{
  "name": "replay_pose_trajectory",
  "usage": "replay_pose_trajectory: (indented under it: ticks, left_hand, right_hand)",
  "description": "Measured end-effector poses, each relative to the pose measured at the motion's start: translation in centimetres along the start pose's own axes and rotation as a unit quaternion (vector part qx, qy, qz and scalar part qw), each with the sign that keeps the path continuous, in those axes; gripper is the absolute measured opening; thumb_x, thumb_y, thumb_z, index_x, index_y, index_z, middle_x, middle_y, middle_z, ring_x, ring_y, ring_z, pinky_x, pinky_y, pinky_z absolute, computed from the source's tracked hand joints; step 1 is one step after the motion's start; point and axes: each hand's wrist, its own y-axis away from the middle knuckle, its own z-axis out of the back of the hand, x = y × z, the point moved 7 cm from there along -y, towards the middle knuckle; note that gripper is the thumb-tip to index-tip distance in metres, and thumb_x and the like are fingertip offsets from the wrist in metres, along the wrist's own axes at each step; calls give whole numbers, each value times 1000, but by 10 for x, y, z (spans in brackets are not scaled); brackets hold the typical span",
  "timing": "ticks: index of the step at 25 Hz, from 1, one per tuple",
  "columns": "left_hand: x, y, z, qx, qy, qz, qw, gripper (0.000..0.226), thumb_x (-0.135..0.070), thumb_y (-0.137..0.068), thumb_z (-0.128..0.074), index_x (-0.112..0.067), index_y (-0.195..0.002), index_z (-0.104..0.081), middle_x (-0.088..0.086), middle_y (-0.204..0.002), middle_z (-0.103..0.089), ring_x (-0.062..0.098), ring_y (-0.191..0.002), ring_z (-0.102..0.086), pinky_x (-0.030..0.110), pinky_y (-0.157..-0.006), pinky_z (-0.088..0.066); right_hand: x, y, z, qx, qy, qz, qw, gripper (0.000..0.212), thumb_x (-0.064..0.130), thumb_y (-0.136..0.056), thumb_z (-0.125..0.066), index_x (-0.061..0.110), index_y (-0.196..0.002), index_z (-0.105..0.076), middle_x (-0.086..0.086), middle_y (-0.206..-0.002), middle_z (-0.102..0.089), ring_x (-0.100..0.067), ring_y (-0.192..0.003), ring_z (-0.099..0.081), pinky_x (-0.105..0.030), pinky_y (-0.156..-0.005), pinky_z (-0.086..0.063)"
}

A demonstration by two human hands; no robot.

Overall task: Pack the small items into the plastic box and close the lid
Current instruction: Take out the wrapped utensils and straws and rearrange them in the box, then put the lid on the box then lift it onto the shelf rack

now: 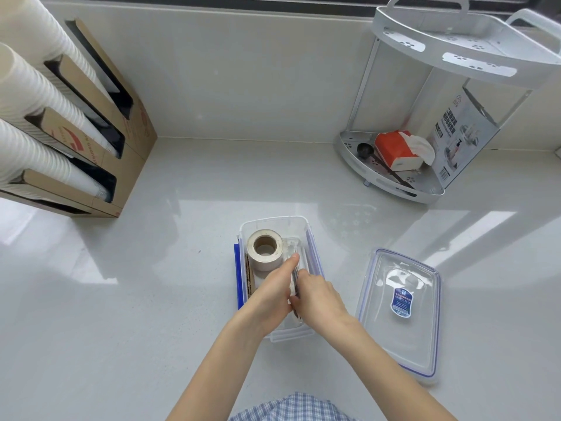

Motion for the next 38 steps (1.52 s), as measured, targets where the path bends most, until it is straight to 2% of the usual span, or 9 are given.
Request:
replay_pose_trajectory:
  ticks: [3, 8, 12, 15, 18, 24, 27, 32, 38]
  left_hand:
    - [2, -2, 0, -2, 8, 12, 1000, 55, -42, -89, -42, -12, -135, -32, 10, -153, -20, 24, -141, -19, 39, -110, -27]
    - [-1, 3, 3, -4, 4, 30, 1000, 58, -44, -87, -44, -16, -135, -30, 8, -150, -21, 28, -138, -24, 43, -105, -33]
    - [-8, 4, 8, -2, -46, 16, 999, 62, -45, -87, -43, -18, -140, -24, 6, -151, -21, 26, -139, -22, 46, -109, -29]
    - [-17, 6, 8, -2, -86, -13, 996, 53, -40, -90, -41, -16, -136, -34, 2, -144, -35, 20, -135, -32, 40, -103, -33]
    - [-26, 8, 0, -1, -127, -53, 990, 34, -31, -91, -42, -17, -122, -48, -2, -124, -52, 15, -121, -47, 32, -96, -38]
    - [-22, 7, -47, 23, -226, -96, 969, 31, -19, -93, -36, -15, -120, -51, -2, -114, -56, 12, -105, -53, 25, -88, -42]
    - [-1, 0, -71, 40, -260, -91, 960, 31, -17, -93, -36, -15, -119, -52, -2, -113, -56, 11, -104, -53, 26, -93, -41]
    - [42, -13, -100, 64, -358, -54, 930, 43, -23, -92, -38, -15, -134, -39, 3, -140, -43, 16, -128, -40, 32, -110, -28]
    - [68, -24, -110, 26, -451, -33, 892, 54, -26, -91, -34, -19, -142, -17, 5, -153, -16, 24, -138, -21, 38, -112, -22]
  right_hand:
    - [-2, 0, -2, 19, -10, -3, 1000, 27, 7, -88, -44, 0, -114, -43, -19, -116, -58, -38, -106, -54, -33, -69, -34]
    - [1, 2, -2, 34, -12, 2, 999, 32, 8, -88, -45, -1, -118, -38, -19, -121, -52, -37, -110, -52, -32, -72, -34]
    - [-2, 4, 9, 15, -45, 18, 999, 32, 9, -89, -44, 1, -120, -41, -19, -122, -52, -37, -112, -50, -35, -81, -40]
    - [-12, 6, 29, -37, -118, 39, 992, 38, 13, -89, -44, 7, -126, -44, -16, -126, -55, -32, -118, -50, -39, -98, -42]
    - [-34, 13, 51, -92, -200, 34, 975, 38, 19, -88, -47, 15, -125, -49, -9, -122, -60, -22, -112, -56, -35, -100, -42]
    - [-105, 31, 59, -140, -237, -57, 960, 32, 23, -89, -47, 17, -119, -54, -5, -116, -63, -19, -105, -57, -29, -88, -42]
    - [-144, 44, 52, -148, -237, -105, 955, 33, 23, -89, -46, 16, -120, -53, -7, -118, -61, -22, -109, -55, -34, -92, -43]
    - [-202, 66, 33, -154, -191, -211, 946, 39, 23, -89, -46, 14, -127, -46, -18, -127, -48, -34, -119, -44, -39, -94, -40]
    - [-228, 80, 7, -127, -212, -283, 927, 50, 25, -88, -47, 10, -134, -33, -22, -130, -41, -40, -121, -39, -44, -98, -36]
